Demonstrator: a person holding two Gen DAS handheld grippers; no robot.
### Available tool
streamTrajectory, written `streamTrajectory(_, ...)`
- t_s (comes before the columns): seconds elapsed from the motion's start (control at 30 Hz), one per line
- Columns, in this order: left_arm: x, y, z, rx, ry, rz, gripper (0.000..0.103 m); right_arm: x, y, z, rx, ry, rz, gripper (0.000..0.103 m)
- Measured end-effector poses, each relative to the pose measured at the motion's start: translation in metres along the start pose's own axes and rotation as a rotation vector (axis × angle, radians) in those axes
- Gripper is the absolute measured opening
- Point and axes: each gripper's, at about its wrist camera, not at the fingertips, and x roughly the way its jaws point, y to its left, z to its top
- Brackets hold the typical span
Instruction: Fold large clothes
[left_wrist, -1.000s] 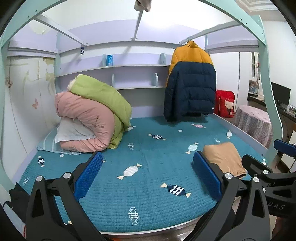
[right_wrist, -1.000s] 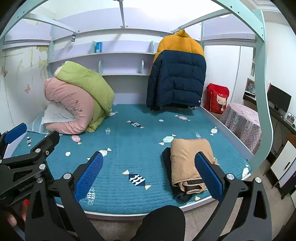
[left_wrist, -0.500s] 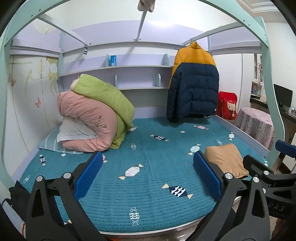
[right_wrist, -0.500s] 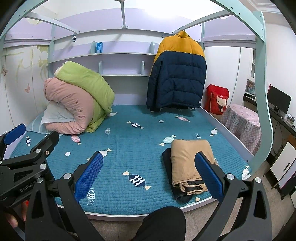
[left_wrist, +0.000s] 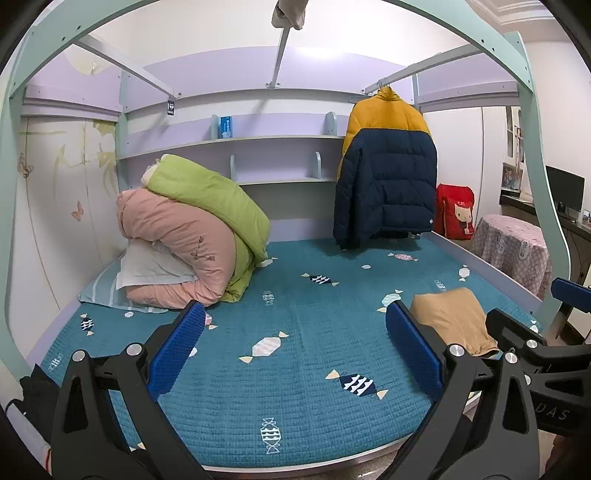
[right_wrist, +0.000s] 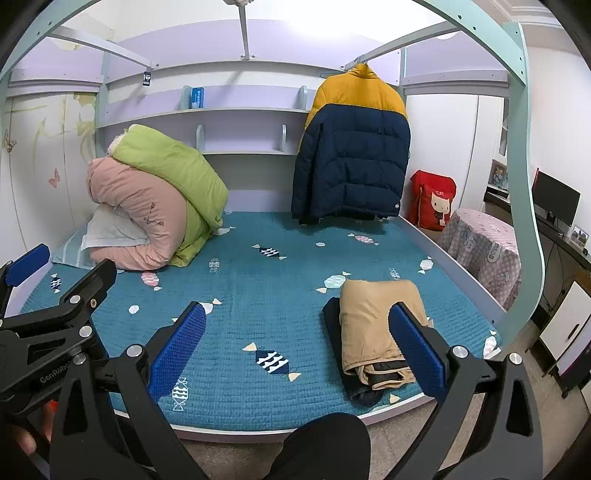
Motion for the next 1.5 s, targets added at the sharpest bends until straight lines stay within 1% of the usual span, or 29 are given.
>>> streamTrajectory(0.83,0.003,0.0,0.001,0.002,-0.005,-0.001,0.098,0.0,-0.001,-0.001,0.004,0.003,-0.001,0.096)
streamTrajectory(1.23,0.007,0.001,0.005,0.018,-0.005,-0.002,0.098,0.0,-0.001,-0.001,0.01,0.009,-0.008,0.096)
streamTrajectory(1.5,0.012,0.0,0.007,0.03,-0.019,-0.01,0.098,0.0,-0.002,-0.003,0.017,0.013,-0.014,0.096)
